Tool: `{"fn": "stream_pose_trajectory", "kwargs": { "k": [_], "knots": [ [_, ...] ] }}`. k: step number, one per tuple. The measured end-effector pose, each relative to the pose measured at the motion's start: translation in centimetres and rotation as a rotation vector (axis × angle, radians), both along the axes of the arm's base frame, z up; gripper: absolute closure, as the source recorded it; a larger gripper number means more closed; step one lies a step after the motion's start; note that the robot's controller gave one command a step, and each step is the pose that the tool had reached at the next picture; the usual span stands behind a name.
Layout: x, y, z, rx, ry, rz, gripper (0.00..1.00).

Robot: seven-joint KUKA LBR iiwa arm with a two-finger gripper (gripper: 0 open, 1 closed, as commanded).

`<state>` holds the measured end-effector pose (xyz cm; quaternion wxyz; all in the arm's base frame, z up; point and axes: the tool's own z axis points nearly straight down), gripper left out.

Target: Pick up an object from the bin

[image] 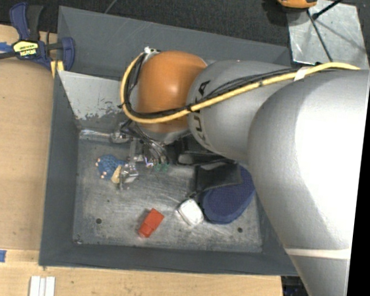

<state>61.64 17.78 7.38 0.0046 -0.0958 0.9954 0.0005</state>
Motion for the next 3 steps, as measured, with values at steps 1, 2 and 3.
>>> {"fn": "stream_pose_trajectory", "kwargs": {
  "k": [1, 2, 3],
  "knots": [
    [0.3, 0.0, 0.3, 0.004, -0.009, -0.004, 1.00],
    [0.4, -0.7, 12.1, 0.001, -0.003, 0.036, 1.00],
    [-0.9, -1.4, 20.3, -0.002, -0.001, 0.299, 1.00]
  ]
}}
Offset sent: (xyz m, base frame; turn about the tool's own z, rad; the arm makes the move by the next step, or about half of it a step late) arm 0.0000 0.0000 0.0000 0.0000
